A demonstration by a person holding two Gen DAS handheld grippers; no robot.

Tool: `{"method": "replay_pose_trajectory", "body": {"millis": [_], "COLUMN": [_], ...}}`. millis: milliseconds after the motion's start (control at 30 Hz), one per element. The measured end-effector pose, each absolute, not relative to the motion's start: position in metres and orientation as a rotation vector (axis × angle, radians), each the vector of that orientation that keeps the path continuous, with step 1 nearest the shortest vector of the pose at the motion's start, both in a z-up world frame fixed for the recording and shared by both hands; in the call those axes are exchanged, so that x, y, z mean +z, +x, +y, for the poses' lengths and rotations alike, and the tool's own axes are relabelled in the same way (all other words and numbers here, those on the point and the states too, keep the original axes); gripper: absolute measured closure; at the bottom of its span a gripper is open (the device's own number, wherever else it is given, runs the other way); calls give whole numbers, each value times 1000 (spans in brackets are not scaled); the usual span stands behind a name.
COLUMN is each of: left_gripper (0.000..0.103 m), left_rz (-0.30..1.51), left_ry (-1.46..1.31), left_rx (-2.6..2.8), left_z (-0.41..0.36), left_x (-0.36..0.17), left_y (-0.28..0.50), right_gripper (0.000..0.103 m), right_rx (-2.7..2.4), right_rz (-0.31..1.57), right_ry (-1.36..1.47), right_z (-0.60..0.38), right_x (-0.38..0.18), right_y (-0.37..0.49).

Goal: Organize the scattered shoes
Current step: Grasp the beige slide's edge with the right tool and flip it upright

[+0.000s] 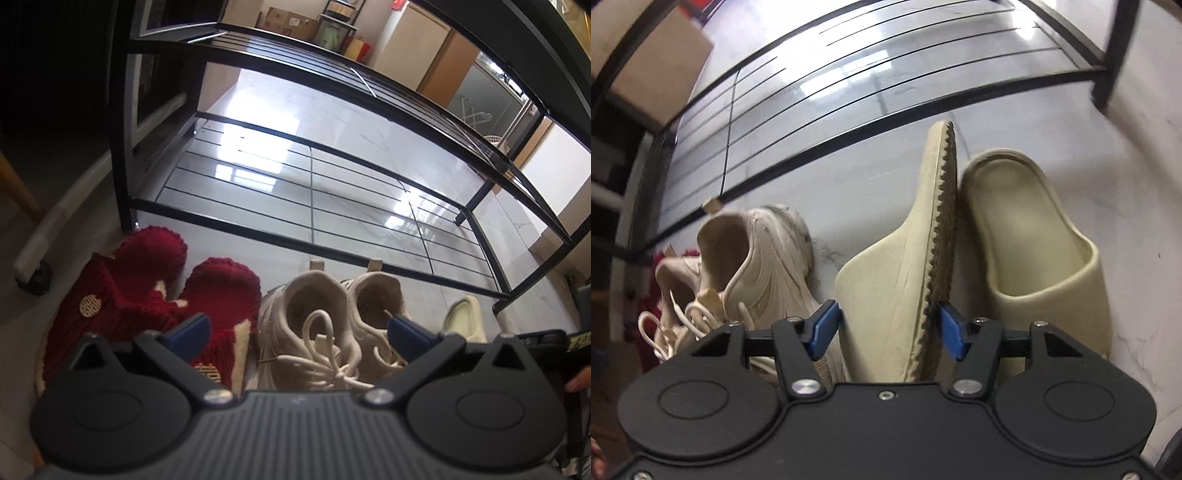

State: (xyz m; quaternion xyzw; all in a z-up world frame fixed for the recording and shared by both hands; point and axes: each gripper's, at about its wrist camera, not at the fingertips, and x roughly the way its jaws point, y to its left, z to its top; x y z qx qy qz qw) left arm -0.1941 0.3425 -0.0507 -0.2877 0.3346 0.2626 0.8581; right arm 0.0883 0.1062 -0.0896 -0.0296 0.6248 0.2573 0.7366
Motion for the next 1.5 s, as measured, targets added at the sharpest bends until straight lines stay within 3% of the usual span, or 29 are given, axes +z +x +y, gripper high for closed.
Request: {"method": "replay_pose_trajectory", "body": {"millis": [67, 333, 433, 600, 767, 900, 1167, 1333, 1400, 1500], "left_gripper": [1, 1, 1, 1, 1, 1, 1, 1, 1, 1], "left_rz": [697, 703, 702, 701, 711, 712, 712, 704, 701, 698], "left_ry": [-608, -612, -591, -578, -589, -596, -603, -618, -621, -625], "left_rx": [551, 524, 522, 521, 521, 522, 525, 527, 525, 524], "left_z": [343, 341, 339, 338, 339, 339, 340, 343, 343, 343], "left_x": [-50, -50, -49, -49, -51, -52, -52, -52, -52, -51], "left_y": [-195, -192, -191, -190, -189, -189, -190, -192, -192, -193], "right_gripper": [36, 36, 28, 27, 13, 12, 9, 15, 21, 21], "right_rx": [551, 484, 446, 389, 537, 513, 462, 481, 519, 569], "right_rz": [1369, 1296, 1287, 1194, 1122, 1129, 1158, 1113, 1112, 1108], "right_ry": [-66, -134, -129, -182, -240, -509, -710, -763, -696, -631], "right_z": [99, 70, 65, 68, 91, 122, 147, 151, 146, 143], "right_x": [-91, -80, -81, -68, -55, -82, -128, -126, -116, -105], "right_y": [94, 103, 107, 104, 84, 67, 63, 56, 58, 59]}}
